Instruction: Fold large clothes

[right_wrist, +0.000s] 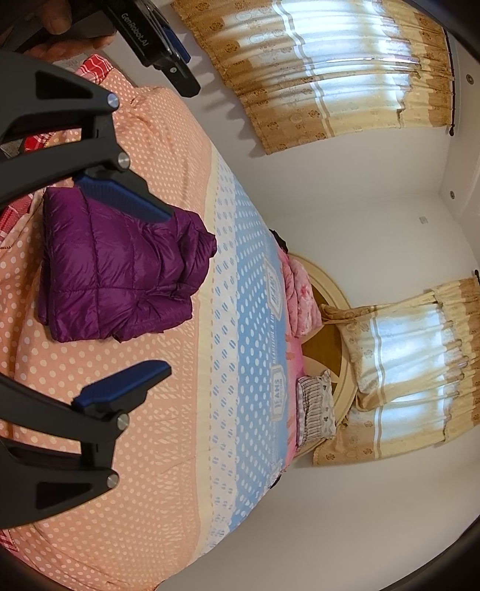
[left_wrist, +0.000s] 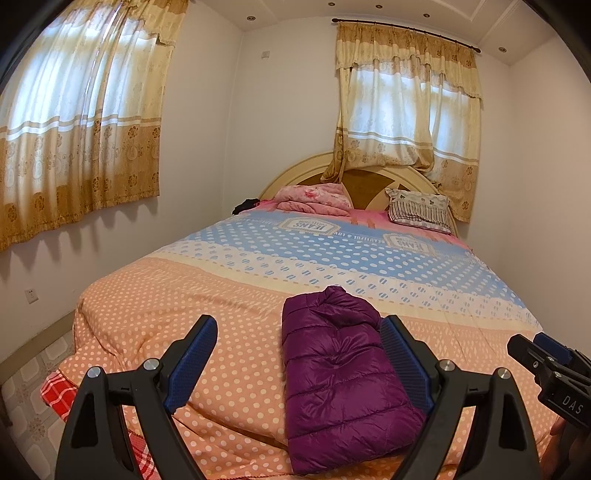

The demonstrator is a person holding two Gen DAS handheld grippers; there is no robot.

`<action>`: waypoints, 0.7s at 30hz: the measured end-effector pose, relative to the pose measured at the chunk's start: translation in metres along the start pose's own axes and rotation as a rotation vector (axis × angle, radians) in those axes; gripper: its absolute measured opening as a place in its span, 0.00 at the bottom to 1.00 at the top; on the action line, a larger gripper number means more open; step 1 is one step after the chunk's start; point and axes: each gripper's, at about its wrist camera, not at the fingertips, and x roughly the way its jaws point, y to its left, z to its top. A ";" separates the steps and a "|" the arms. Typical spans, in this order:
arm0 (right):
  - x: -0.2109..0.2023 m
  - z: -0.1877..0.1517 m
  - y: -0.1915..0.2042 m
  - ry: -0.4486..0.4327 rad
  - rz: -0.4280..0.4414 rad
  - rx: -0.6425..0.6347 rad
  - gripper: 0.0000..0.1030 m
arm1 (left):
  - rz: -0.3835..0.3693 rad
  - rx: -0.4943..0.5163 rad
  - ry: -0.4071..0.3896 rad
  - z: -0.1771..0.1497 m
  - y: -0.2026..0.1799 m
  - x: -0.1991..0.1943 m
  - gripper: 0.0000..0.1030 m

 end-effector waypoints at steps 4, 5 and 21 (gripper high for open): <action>0.000 -0.001 0.000 0.002 0.003 0.004 0.77 | 0.001 0.000 0.000 0.000 0.000 0.000 0.88; 0.000 -0.001 -0.001 0.002 0.004 0.005 0.77 | 0.002 0.001 0.000 0.000 0.000 0.000 0.88; 0.002 -0.004 0.001 0.017 0.015 0.004 0.77 | 0.006 0.008 0.009 0.000 0.001 0.005 0.88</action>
